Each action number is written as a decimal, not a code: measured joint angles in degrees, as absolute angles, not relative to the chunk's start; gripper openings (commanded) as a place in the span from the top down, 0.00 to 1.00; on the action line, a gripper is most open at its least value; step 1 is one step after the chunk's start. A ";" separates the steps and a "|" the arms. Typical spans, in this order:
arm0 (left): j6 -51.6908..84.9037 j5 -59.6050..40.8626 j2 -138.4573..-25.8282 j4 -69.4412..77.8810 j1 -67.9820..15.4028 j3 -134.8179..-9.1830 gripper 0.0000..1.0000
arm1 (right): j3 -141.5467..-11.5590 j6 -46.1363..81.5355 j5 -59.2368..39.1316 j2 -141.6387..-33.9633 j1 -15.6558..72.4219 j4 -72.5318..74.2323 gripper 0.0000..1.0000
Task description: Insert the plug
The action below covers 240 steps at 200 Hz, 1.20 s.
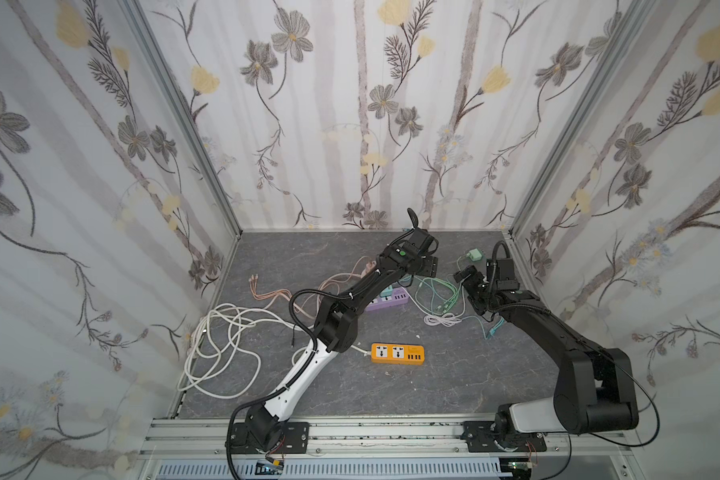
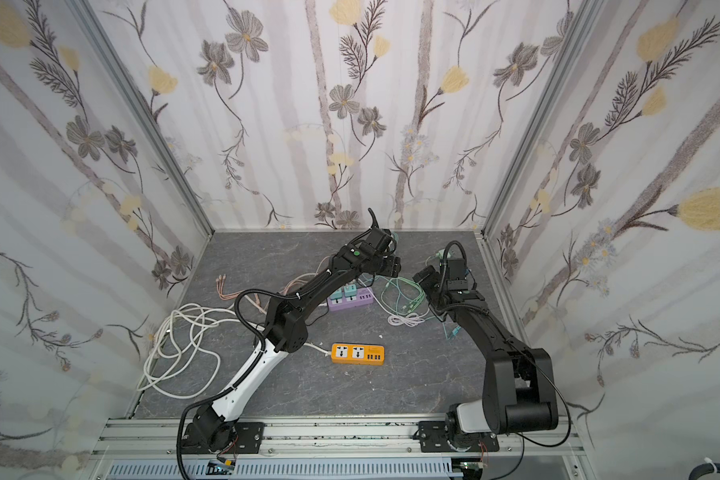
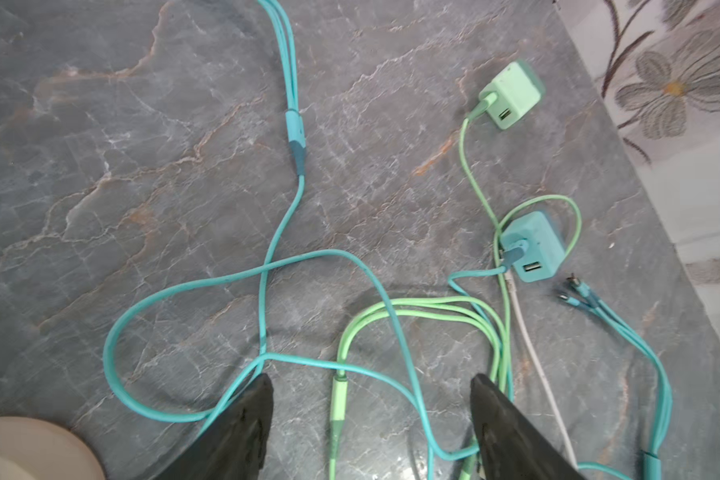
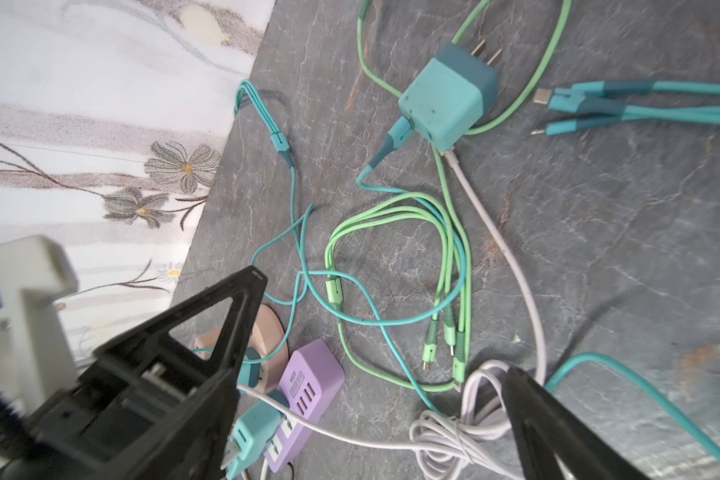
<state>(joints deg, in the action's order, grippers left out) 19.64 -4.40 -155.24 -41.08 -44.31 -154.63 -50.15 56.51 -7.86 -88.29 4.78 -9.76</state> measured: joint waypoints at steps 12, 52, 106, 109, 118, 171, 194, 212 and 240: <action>19.20 -4.27 -155.74 -40.49 -44.34 -154.34 0.24 | -49.17 55.05 -7.01 -86.50 4.01 -9.76 0.01; 18.59 -5.45 -158.76 -37.93 -44.51 -154.26 0.29 | -45.87 49.41 -9.08 -84.60 1.87 -8.91 0.01; 21.28 -9.85 -160.24 -37.17 -44.56 -154.26 0.87 | -47.20 45.76 -15.20 -90.08 0.30 -8.29 0.01; 21.43 -10.35 -160.24 -37.10 -44.60 -154.26 0.90 | -47.24 45.76 -15.31 -90.21 0.23 -8.27 0.01; 21.45 -11.20 -160.20 -36.86 -44.66 -154.28 0.99 | -47.35 45.78 -15.77 -90.48 -0.03 -7.86 0.01; 21.34 -12.73 -156.53 -37.23 -45.21 -154.28 1.00 | -45.52 44.16 -17.61 -87.18 -2.85 -5.56 0.01; 21.32 -14.66 -152.31 -38.06 -45.25 -153.27 1.00 | -45.56 38.48 -19.25 -84.55 -3.70 -3.79 0.01; 21.12 -16.58 -147.72 -38.65 -45.30 -152.79 1.00 | -46.39 33.19 -20.93 -82.87 -3.70 -3.68 0.01; 20.82 -19.22 -138.23 -39.31 -45.30 -152.79 1.00 | -46.72 25.87 -23.05 -80.47 -3.77 -2.07 0.01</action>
